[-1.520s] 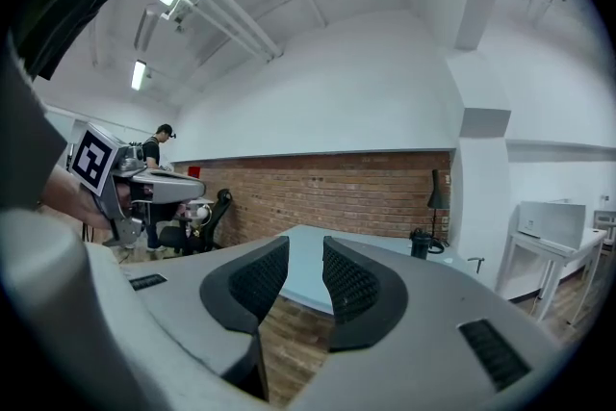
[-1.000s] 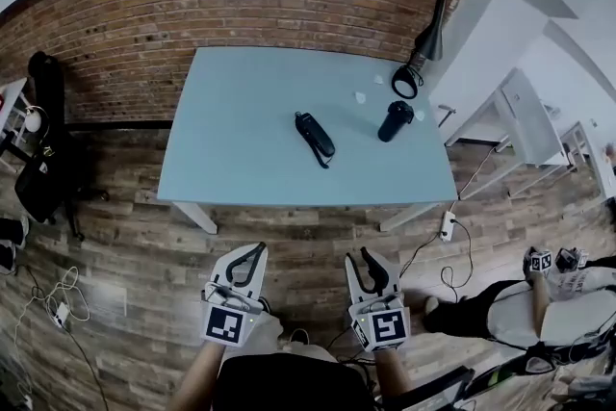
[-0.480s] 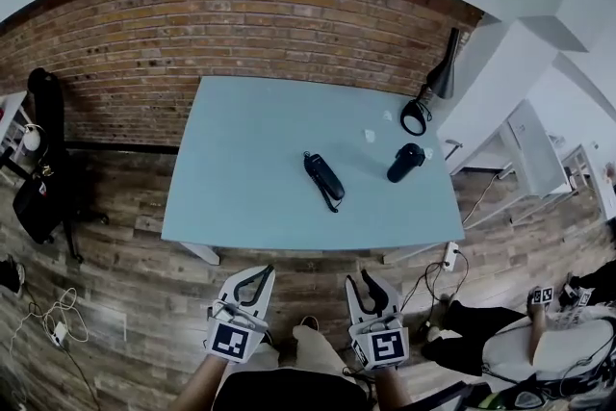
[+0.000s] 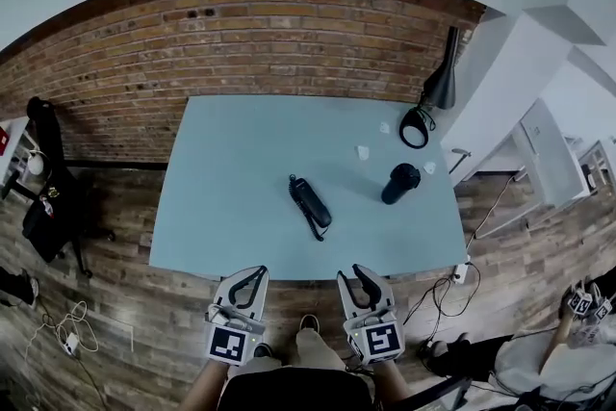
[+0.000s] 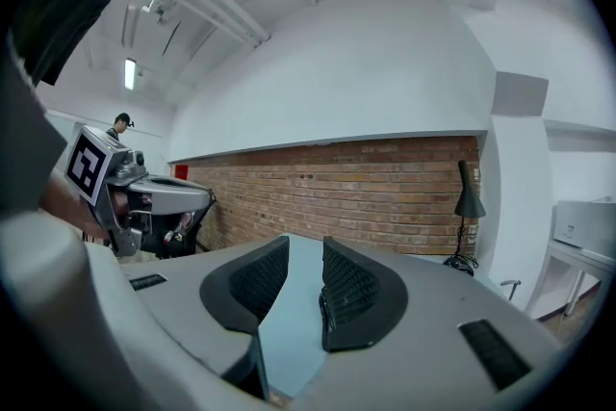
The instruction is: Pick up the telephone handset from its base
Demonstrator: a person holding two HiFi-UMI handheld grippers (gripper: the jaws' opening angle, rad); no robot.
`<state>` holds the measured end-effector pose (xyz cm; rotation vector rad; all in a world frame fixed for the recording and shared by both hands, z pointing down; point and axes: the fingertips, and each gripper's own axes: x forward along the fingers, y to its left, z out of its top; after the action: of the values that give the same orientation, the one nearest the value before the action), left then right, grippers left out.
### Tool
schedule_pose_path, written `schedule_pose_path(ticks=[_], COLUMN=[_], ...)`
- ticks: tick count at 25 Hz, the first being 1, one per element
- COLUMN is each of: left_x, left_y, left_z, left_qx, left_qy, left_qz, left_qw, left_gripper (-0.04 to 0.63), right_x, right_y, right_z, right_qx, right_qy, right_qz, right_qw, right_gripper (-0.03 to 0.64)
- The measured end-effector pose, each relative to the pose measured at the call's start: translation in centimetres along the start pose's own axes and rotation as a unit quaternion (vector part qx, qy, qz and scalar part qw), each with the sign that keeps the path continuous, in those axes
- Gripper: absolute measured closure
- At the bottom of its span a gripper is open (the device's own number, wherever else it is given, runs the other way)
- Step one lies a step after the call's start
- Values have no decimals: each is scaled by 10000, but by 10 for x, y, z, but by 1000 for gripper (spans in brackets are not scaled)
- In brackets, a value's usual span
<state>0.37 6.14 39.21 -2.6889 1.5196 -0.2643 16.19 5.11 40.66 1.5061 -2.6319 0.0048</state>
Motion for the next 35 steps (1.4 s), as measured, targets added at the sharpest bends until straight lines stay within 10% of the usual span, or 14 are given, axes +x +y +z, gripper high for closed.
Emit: schedule_pose_path(ticks=[14, 29, 35], left_x=[53, 111, 116], left_y=[22, 103, 133], left_z=[-18, -25, -37], left_qx=[-196, -491, -692], left_qy=[501, 175, 315], left_qz=[499, -653, -525], left_qw=[9973, 9965, 9957], left_gripper=[584, 586, 584], right_x=[70, 185, 224], right_y=[-56, -28, -6], right_z=[-19, 14, 11], right_qx=[237, -220, -237], right_qy=[192, 384, 849], right_qz=[349, 29, 429], right_qw=[9989, 9990, 9952], right_gripper=[504, 505, 505])
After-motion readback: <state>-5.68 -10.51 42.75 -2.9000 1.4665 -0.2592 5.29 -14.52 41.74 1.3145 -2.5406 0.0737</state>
